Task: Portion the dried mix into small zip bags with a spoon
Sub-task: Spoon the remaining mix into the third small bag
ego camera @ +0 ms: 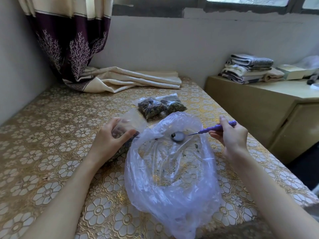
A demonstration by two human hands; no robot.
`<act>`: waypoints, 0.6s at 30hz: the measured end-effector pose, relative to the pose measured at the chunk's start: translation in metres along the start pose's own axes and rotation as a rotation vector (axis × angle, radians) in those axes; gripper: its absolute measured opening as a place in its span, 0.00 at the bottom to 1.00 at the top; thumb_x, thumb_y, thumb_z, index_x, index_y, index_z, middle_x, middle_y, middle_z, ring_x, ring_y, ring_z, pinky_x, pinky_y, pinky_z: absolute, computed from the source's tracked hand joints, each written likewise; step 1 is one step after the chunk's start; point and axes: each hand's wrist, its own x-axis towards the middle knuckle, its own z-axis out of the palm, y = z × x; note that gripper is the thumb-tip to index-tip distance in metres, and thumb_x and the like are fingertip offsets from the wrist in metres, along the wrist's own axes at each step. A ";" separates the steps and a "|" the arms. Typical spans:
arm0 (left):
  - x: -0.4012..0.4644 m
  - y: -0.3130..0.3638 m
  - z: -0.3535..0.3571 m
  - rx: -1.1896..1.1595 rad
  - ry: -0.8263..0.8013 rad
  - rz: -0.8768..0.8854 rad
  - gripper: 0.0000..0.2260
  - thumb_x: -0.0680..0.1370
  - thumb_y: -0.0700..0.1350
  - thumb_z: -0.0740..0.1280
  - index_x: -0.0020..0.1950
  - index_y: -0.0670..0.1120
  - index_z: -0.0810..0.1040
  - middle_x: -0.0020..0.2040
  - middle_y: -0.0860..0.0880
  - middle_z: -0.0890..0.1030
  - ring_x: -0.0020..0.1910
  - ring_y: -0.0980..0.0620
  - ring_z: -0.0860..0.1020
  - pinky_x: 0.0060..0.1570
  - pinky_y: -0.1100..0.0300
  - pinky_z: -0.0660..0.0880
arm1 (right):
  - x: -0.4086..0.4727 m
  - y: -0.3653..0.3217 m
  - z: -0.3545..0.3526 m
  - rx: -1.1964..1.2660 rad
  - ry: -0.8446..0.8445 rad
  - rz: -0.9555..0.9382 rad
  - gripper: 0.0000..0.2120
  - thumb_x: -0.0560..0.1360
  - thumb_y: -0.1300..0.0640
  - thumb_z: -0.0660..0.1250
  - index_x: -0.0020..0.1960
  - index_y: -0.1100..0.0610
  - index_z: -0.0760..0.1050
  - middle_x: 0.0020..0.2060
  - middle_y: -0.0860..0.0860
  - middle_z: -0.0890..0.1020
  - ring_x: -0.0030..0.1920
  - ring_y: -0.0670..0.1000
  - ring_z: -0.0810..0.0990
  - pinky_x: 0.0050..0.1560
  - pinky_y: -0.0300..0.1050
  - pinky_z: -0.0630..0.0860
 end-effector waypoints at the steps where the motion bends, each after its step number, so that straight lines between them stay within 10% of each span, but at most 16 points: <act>1: 0.000 0.000 0.000 -0.002 0.003 0.002 0.20 0.66 0.58 0.68 0.53 0.51 0.74 0.45 0.53 0.79 0.41 0.59 0.78 0.33 0.75 0.70 | -0.001 0.000 -0.001 -0.009 0.001 -0.006 0.12 0.77 0.56 0.65 0.38 0.61 0.73 0.22 0.51 0.79 0.24 0.47 0.80 0.27 0.36 0.77; 18: -0.001 0.000 0.000 0.002 -0.015 -0.011 0.20 0.66 0.58 0.69 0.54 0.50 0.74 0.45 0.49 0.80 0.39 0.58 0.77 0.31 0.74 0.70 | -0.056 -0.056 0.068 0.175 -0.291 -0.426 0.11 0.79 0.58 0.62 0.39 0.60 0.69 0.24 0.50 0.81 0.25 0.49 0.81 0.27 0.38 0.78</act>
